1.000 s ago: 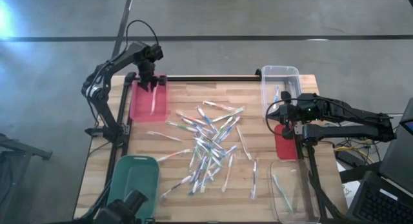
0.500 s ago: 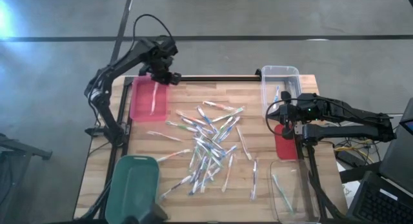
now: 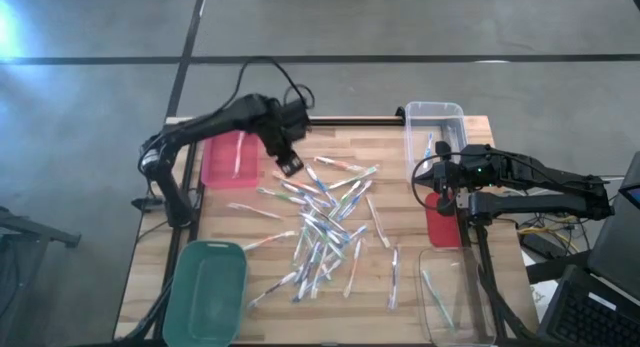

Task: Pick & Place Toothbrushes
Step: Put the green toothbrush into the green bin

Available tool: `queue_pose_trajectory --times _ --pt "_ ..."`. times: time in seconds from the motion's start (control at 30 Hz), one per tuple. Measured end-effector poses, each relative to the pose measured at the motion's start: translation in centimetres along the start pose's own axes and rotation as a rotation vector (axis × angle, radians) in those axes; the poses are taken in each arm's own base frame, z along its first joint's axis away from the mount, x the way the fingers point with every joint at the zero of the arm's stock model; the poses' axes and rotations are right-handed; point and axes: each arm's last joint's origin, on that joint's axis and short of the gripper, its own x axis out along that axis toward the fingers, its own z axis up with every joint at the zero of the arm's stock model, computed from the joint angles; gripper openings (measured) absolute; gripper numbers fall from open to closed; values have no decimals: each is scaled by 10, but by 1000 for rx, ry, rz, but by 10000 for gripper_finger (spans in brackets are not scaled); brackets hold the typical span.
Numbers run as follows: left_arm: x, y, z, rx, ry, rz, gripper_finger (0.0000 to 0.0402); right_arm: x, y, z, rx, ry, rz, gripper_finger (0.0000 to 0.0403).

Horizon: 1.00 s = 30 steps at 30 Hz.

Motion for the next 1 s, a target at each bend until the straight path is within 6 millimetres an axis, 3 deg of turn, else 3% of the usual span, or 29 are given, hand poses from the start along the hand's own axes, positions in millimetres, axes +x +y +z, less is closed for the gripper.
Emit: queue_pose_trajectory --times 0.13,0.4,0.77,1.0 --pt "1 -21 -5 112 4 6 106 0 0 0 0 0 0 8" --pt "14 -34 -10 270 15 69 106 0 0 0 0 0 0 8" --pt "82 -36 -34 725 143 53 106 0 0 0 0 0 0 8" --pt "112 -33 -44 762 132 50 106 0 0 0 0 0 0 8"
